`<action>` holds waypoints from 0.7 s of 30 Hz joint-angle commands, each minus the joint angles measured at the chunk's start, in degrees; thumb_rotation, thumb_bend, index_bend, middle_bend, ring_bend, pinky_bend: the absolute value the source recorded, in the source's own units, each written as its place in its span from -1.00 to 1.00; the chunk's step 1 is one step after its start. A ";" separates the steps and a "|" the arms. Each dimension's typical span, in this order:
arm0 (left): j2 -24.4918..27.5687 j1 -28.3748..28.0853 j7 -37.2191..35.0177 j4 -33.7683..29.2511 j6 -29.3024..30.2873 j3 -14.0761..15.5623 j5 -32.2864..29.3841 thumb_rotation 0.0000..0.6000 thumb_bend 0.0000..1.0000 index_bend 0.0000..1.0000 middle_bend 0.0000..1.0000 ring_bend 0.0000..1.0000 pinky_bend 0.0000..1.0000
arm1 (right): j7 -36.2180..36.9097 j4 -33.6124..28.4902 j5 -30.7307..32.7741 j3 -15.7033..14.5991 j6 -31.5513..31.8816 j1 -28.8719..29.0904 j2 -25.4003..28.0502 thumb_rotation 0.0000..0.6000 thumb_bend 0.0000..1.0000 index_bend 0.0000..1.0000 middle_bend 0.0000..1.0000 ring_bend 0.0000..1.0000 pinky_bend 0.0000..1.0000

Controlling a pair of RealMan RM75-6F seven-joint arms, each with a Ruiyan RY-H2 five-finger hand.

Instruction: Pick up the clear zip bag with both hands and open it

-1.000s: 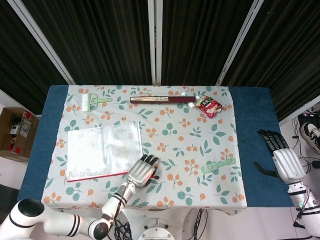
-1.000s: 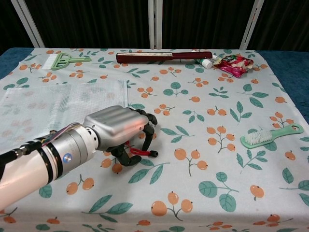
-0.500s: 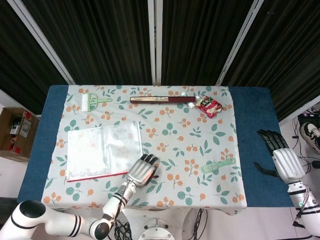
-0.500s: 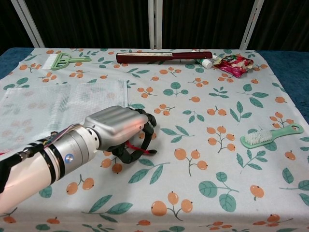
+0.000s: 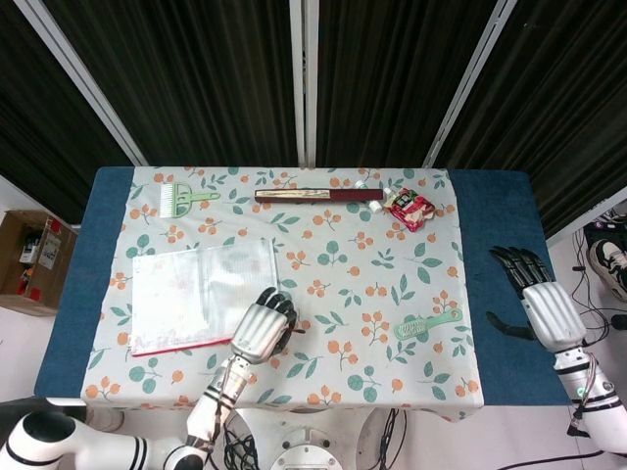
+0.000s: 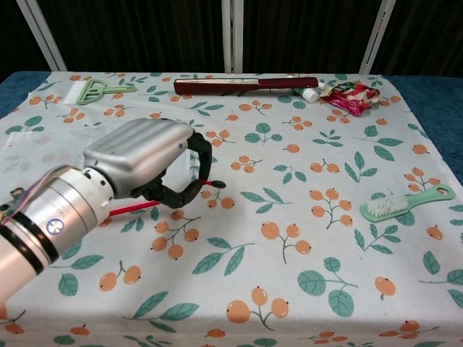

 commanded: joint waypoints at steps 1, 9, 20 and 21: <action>-0.17 3.76 -3.89 -0.51 6.73 0.29 5.90 1.00 0.07 0.40 -0.03 -0.25 -0.43 | 0.94 -0.71 -1.39 0.74 -1.55 2.20 0.32 1.00 -0.65 -0.93 -0.88 -1.00 -1.00; -0.25 7.97 0.20 -0.73 16.03 -0.76 13.72 1.00 0.06 0.46 0.39 0.21 0.22 | 3.52 -3.69 -3.71 4.72 -12.17 13.91 0.17 1.00 -0.65 -0.89 -0.87 -1.00 -1.00; 1.21 11.61 6.44 -3.71 22.57 -2.33 22.01 1.00 0.05 0.49 0.76 0.65 0.61 | 3.81 -4.43 -0.23 10.43 -30.01 31.80 -6.85 1.00 -0.65 -0.75 -0.81 -1.00 -0.99; 1.40 11.99 6.65 -4.09 22.81 -2.33 22.65 1.00 0.05 0.49 0.78 0.68 0.63 | 4.05 -3.78 0.54 11.02 -31.38 33.48 -8.20 1.00 -0.65 -0.72 -0.80 -1.00 -0.98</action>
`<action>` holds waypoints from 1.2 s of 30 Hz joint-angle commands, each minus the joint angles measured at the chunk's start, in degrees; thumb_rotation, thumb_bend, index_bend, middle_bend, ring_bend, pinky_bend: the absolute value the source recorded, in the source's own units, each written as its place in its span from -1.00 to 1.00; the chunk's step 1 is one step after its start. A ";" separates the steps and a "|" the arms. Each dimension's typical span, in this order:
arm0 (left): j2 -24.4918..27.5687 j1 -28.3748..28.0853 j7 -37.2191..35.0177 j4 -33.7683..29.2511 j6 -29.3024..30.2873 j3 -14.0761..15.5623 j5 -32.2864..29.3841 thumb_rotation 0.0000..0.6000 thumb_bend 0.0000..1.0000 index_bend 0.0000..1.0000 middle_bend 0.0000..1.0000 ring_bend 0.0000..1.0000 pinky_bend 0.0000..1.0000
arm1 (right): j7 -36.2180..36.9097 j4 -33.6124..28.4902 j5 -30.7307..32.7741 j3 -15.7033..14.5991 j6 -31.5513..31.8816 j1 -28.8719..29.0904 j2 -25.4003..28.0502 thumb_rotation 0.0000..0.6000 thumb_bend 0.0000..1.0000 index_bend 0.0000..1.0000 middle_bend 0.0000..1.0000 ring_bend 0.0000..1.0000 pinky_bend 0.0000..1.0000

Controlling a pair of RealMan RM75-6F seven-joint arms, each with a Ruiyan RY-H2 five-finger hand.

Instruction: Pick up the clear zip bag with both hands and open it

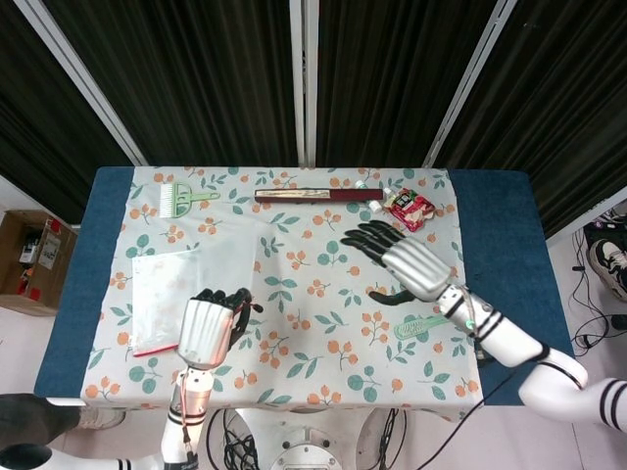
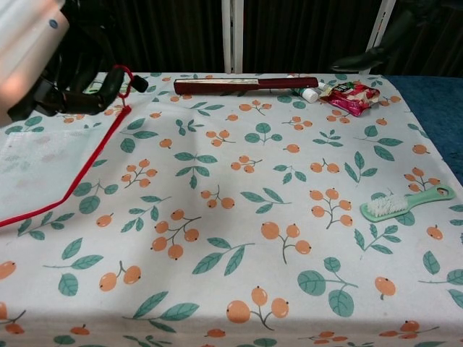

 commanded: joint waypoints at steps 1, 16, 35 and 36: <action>0.63 1.25 0.86 -1.14 0.94 -0.21 1.97 1.00 0.05 0.50 0.80 0.70 0.64 | 0.81 1.44 2.90 2.81 -5.61 6.29 -4.86 1.00 -0.65 -0.69 -0.79 -1.00 -0.97; 2.28 4.69 -0.20 -4.37 0.61 -1.52 5.57 1.00 0.05 0.52 0.84 0.74 0.64 | 2.60 14.69 9.45 6.09 -15.15 21.58 -20.27 1.00 -0.65 -0.37 -0.69 -1.00 -0.89; 3.15 7.18 -3.61 -4.32 -1.56 -3.48 6.01 1.00 0.05 0.52 0.83 0.73 0.64 | 10.35 24.41 8.67 3.77 -13.33 26.96 -30.49 1.00 -0.53 -0.09 -0.57 -0.92 -0.86; 3.12 7.30 -3.93 -4.37 -1.63 -3.58 6.04 1.00 0.05 0.52 0.83 0.73 0.64 | 10.60 24.80 8.94 3.90 -13.09 27.12 -30.99 1.00 -0.51 -0.06 -0.56 -0.91 -0.86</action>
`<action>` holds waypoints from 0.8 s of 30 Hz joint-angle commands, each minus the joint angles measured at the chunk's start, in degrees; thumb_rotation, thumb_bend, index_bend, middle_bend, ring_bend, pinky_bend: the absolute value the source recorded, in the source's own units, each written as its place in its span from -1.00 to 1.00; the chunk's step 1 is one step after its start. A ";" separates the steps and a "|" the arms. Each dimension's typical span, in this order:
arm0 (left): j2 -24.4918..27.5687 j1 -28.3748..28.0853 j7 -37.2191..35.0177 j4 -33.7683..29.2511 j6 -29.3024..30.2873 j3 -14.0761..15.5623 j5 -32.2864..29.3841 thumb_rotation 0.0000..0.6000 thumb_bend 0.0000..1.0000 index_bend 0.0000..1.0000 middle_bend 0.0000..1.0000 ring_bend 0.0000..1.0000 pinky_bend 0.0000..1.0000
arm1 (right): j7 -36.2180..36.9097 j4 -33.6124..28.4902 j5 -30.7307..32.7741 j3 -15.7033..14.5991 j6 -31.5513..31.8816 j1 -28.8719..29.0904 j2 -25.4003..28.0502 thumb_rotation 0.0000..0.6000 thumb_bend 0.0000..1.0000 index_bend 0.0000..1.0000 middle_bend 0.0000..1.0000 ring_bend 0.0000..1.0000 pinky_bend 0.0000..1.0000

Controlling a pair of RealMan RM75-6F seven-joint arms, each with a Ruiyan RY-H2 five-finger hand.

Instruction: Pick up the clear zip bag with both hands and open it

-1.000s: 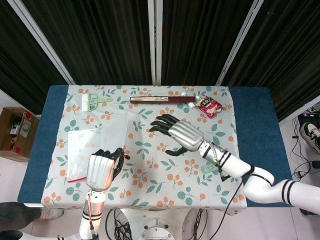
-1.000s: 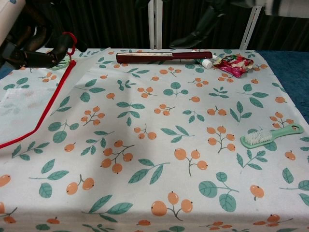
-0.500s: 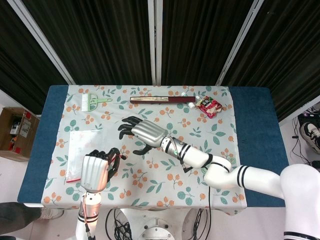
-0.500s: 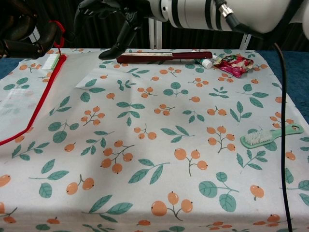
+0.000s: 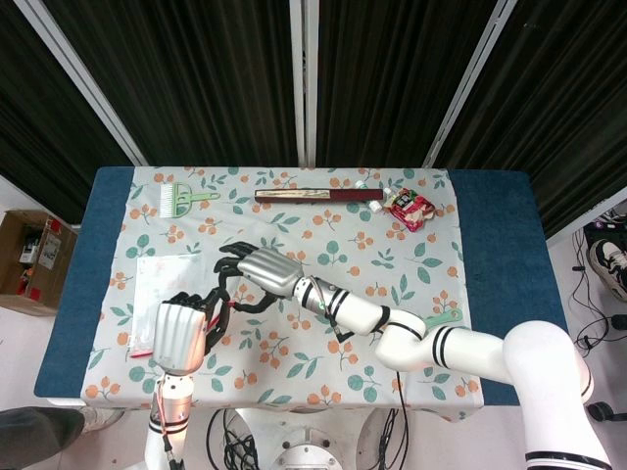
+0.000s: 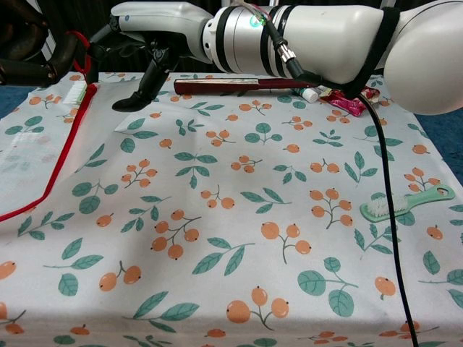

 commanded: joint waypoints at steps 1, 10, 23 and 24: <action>-0.04 0.31 -0.64 -0.08 -0.10 -0.20 0.11 1.00 0.05 0.52 0.83 0.73 0.64 | 0.61 0.82 0.63 0.23 0.39 0.49 -1.01 1.00 -0.46 0.01 -0.54 -0.89 -0.85; 0.03 2.16 -4.31 0.64 0.27 -0.98 -1.59 1.00 0.05 0.52 0.82 0.72 0.64 | 0.34 2.59 4.20 2.51 2.10 0.86 -2.92 1.00 -0.20 0.63 -0.26 -0.71 -0.78; -0.97 4.14 -11.48 3.81 -0.85 -2.00 -6.23 1.00 0.06 0.52 0.80 0.71 0.64 | -3.76 -3.02 8.78 4.49 2.61 -0.58 2.11 1.00 -0.13 0.78 -0.19 -0.69 -0.77; -1.02 4.21 -11.87 3.98 -1.11 -2.05 -6.58 1.00 0.06 0.52 0.80 0.71 0.64 | -4.14 -3.46 9.04 4.51 2.74 -0.75 2.41 1.00 -0.13 0.78 -0.18 -0.69 -0.77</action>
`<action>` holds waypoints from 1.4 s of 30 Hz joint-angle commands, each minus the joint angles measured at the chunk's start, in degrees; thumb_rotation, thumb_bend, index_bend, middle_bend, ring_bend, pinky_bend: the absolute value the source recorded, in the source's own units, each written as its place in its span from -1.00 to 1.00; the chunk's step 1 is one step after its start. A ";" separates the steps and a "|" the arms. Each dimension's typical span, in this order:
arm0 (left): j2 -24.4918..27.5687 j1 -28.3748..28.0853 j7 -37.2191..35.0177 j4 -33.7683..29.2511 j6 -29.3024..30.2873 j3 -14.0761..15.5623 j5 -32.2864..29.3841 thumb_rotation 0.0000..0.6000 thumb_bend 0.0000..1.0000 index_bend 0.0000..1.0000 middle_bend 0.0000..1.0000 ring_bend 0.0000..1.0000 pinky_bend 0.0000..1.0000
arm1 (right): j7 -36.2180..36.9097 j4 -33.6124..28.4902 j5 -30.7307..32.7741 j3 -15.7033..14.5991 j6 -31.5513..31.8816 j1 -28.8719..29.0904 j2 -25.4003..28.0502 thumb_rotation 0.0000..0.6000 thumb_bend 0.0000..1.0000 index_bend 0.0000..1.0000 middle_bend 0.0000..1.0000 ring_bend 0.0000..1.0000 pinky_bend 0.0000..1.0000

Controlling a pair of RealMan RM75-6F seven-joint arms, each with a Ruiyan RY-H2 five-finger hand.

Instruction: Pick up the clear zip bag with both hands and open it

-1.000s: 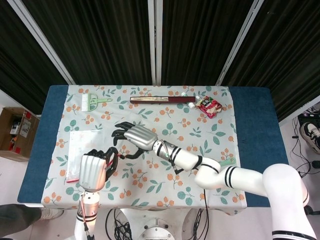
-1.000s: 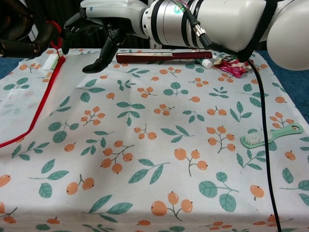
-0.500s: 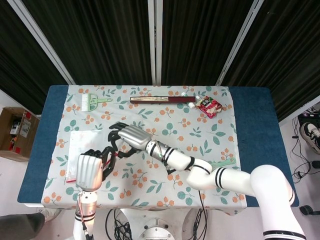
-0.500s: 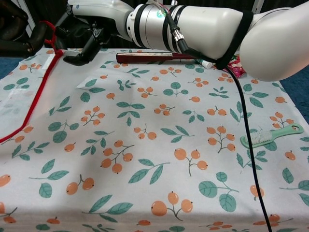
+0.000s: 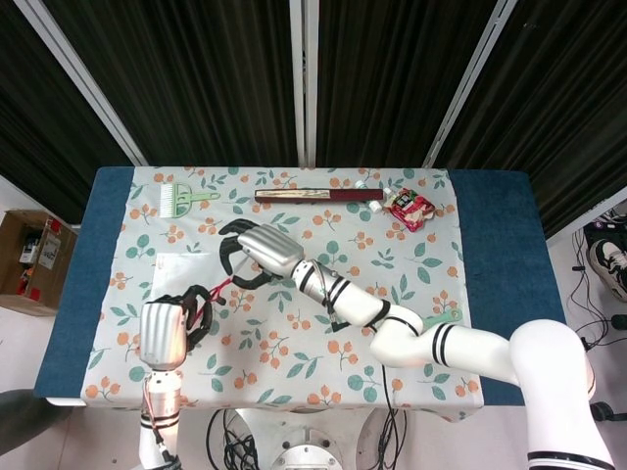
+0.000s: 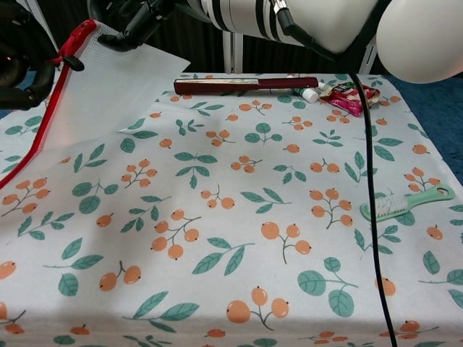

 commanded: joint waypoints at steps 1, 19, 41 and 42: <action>-0.26 0.24 -0.95 0.55 -0.59 -0.32 -0.87 1.00 0.06 0.52 0.79 0.71 0.64 | -0.90 -1.07 0.70 0.14 0.34 -0.49 0.81 1.00 -0.13 0.79 -0.18 -0.69 -0.77; -1.01 -0.08 -3.64 2.18 -4.68 -1.28 -4.69 1.00 0.07 0.52 0.79 0.70 0.64 | -0.50 -4.61 0.70 -0.22 3.05 -3.32 4.13 1.00 -0.13 0.81 -0.18 -0.70 -0.77; -0.13 -3.00 -0.01 13.96 -19.01 -1.22 -16.59 1.00 0.09 0.52 0.78 0.69 0.64 | 2.42 -14.73 -5.51 -4.58 10.31 -11.71 14.92 1.00 -0.14 0.83 -0.16 -0.70 -0.77; -0.14 -3.22 0.11 14.59 -19.56 -1.49 -17.27 1.00 0.09 0.52 0.78 0.69 0.64 | 2.89 -15.22 -5.97 -4.94 10.94 -12.32 15.47 1.00 -0.14 0.83 -0.16 -0.70 -0.77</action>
